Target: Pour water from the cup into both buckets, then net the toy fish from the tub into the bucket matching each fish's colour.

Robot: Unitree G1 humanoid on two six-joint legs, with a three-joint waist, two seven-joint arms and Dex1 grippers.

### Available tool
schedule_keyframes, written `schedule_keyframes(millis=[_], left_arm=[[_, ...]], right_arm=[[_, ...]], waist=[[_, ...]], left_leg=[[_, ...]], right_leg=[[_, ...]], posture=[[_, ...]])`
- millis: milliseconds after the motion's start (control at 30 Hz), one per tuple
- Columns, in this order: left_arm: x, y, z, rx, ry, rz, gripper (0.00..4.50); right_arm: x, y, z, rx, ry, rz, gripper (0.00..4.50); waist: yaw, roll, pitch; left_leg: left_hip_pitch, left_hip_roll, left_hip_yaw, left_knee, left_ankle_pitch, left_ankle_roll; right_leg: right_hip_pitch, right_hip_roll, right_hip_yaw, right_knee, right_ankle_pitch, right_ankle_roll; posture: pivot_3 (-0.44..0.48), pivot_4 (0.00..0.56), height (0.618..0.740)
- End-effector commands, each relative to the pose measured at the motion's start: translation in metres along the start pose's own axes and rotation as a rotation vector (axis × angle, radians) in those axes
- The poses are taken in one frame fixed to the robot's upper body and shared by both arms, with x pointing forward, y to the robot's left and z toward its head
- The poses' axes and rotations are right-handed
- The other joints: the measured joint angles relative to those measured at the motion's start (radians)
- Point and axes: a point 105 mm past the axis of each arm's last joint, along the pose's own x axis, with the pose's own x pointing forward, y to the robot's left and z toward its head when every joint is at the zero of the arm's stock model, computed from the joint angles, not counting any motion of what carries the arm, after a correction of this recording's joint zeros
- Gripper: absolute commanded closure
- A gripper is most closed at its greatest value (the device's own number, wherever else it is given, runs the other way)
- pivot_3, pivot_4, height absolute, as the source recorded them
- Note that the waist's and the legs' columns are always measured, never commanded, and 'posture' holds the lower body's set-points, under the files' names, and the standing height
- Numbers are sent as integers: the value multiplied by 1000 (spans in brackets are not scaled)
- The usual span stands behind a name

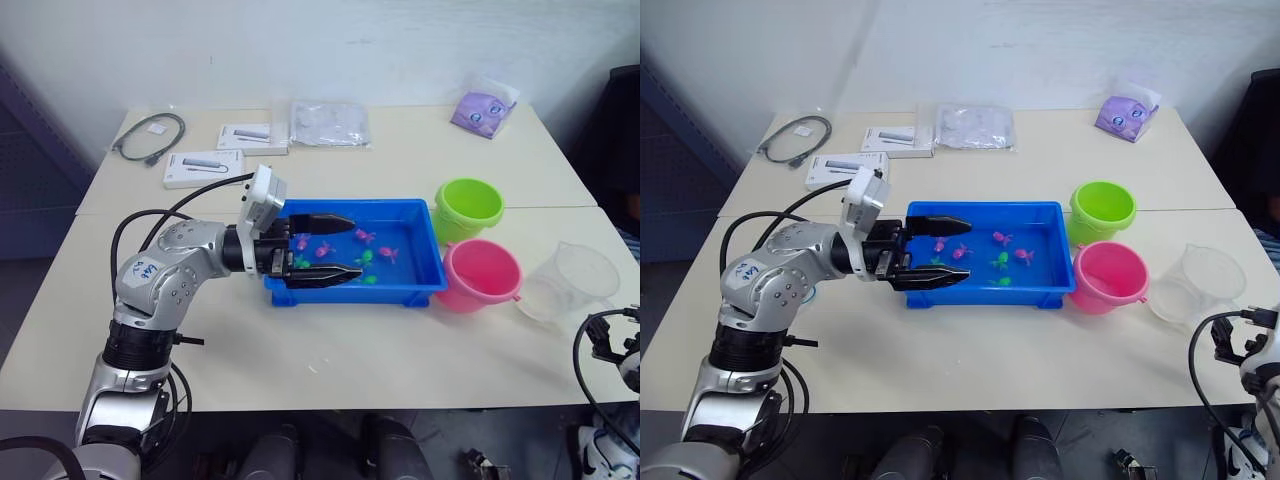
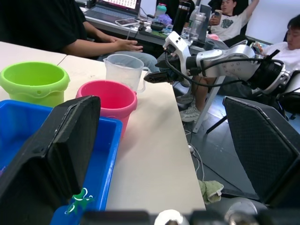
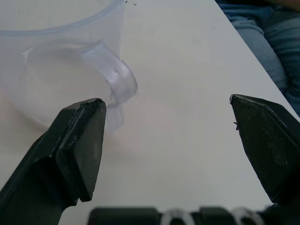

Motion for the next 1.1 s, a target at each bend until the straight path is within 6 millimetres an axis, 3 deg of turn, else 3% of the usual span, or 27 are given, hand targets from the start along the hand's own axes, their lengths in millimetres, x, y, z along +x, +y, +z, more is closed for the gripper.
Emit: schedule_keyframes(millis=[33,167,233,333,667,767,867,900,1100], left_arm=[[-1,-4,12,46,-20,-1,12],[-5,-3,12,51,-11,13,12],[-5,-3,12,53,-10,13,0],[-5,-3,11,59,-7,20,0],[-10,-2,10,70,0,58,0],[-11,-2,10,77,1,65,0],[-12,-1,10,84,5,70,0],[-12,-1,10,85,6,71,0],[-11,0,10,90,8,68,0]], right_arm=[[3,-7,11,-55,-53,-42,0],[12,-9,15,-49,-88,-74,0],[16,-8,15,-32,-98,-71,555],[23,-6,17,-29,-119,-68,1778],[39,2,19,30,-193,-34,1778],[42,6,19,69,-224,-28,2667],[44,8,18,108,-241,-20,4222],[45,8,18,113,-245,-19,4491],[36,0,38,168,-353,-41,4491]], waist=[[0,0,0],[-1,0,0],[-1,0,0],[0,0,0],[-4,1,0],[-5,1,0],[-7,1,0],[-7,1,0],[4,0,-1]], left_leg=[[0,0,0,0,0,0],[0,0,0,0,0,0],[0,0,0,0,0,0],[0,0,0,0,0,0],[0,1,0,0,0,0],[0,1,1,0,0,0],[0,1,0,0,0,0],[0,1,0,0,0,0],[-2,0,-4,3,0,0]], right_leg=[[0,0,0,0,0,0],[0,0,-1,0,0,0],[0,1,-1,0,0,0],[0,0,-1,0,0,0],[0,1,-2,0,0,0],[0,1,-2,0,0,0],[0,1,-1,0,0,0],[0,1,-2,0,0,0],[2,0,-1,-2,0,0]], posture=[[0,150,735],[0,150,735],[0,150,735],[0,150,735],[0,150,735],[0,150,735],[0,150,735],[0,150,735],[0,150,735]])
